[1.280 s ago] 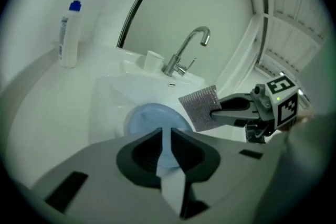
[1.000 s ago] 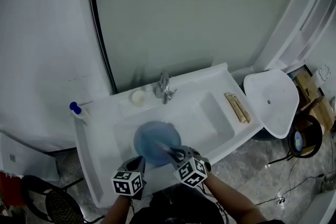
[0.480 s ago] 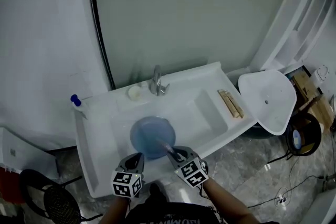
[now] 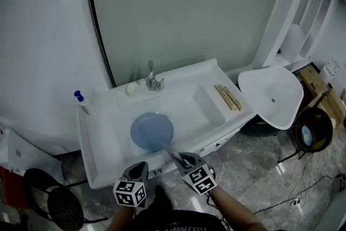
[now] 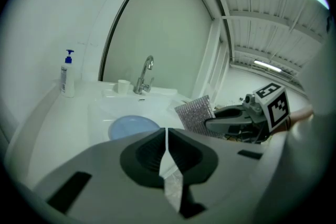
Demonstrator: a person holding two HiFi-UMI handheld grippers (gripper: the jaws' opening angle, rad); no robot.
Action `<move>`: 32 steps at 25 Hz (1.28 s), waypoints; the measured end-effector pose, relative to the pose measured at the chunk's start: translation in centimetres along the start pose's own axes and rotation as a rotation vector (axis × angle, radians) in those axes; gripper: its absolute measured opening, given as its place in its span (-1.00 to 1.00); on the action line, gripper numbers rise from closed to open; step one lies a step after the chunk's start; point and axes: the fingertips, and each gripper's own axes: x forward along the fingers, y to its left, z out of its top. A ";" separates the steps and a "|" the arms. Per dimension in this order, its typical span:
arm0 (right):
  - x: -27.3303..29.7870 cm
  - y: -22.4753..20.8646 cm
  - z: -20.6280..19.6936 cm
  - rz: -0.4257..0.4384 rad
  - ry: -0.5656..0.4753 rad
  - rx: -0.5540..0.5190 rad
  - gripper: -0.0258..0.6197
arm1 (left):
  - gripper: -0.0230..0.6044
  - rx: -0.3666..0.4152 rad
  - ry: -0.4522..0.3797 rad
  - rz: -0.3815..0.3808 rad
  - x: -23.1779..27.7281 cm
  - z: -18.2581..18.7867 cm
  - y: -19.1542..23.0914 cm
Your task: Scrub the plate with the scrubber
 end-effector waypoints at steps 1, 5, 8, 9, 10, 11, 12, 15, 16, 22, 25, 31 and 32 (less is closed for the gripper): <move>-0.8 0.4 -0.2 -0.004 -0.013 0.000 -0.68 | -0.84 0.000 -0.005 0.003 -0.8 -0.4 -0.7; -3.7 2.4 -1.0 0.004 -0.035 0.002 -0.68 | -0.84 0.000 -0.020 0.022 -3.9 -2.0 -2.9; -5.8 4.3 -2.1 0.025 -0.040 0.016 -0.68 | -0.84 -0.002 -0.024 0.038 -6.4 -3.3 -4.6; -6.5 5.0 -2.5 0.032 -0.040 0.021 -0.68 | -0.84 -0.004 -0.025 0.044 -7.2 -3.7 -5.0; -7.1 5.7 -2.9 0.038 -0.041 0.025 -0.68 | -0.84 -0.009 -0.025 0.050 -8.0 -4.3 -5.4; -7.7 6.3 -3.3 0.044 -0.042 0.030 -0.68 | -0.84 -0.014 -0.025 0.057 -8.9 -4.9 -5.8; -8.3 6.8 -3.7 0.048 -0.044 0.034 -0.68 | -0.84 -0.018 -0.024 0.065 -9.6 -5.5 -6.1; -9.9 8.0 -4.7 0.056 -0.052 0.061 -0.68 | -0.84 -0.026 -0.024 0.089 -11.7 -6.8 -7.1; -10.3 8.3 -4.9 0.058 -0.056 0.074 -0.68 | -0.84 -0.027 -0.025 0.093 -12.3 -7.1 -7.5; -12.2 10.3 -6.8 0.075 -0.064 0.131 -0.68 | -0.84 -0.028 -0.006 0.099 -14.7 -9.3 -9.5; -13.0 10.7 -7.1 0.071 -0.072 0.140 -0.68 | -0.84 -0.016 0.004 0.091 -14.7 -9.6 -10.0; -14.5 10.3 -7.6 0.030 -0.071 0.146 -0.68 | -0.84 0.006 -0.016 0.045 -14.6 -8.8 -11.1; -14.7 10.3 -7.6 0.022 -0.072 0.149 -0.68 | -0.84 0.011 -0.019 0.038 -14.8 -8.7 -11.2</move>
